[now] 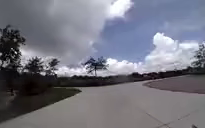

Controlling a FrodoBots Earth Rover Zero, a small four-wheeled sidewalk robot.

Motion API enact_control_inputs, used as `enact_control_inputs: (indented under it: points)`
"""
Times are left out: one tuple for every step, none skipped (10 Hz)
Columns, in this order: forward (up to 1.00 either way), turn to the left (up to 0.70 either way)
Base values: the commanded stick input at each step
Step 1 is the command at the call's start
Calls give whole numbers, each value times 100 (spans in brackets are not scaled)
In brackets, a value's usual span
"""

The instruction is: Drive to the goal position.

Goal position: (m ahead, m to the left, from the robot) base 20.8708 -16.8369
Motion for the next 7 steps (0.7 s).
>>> enact_control_inputs:
  points:
    - [85, 0]
    - [85, 0]
    - [85, 0]
    - [85, 0]
    - [85, 0]
    - [85, 0]
    - [85, 0]
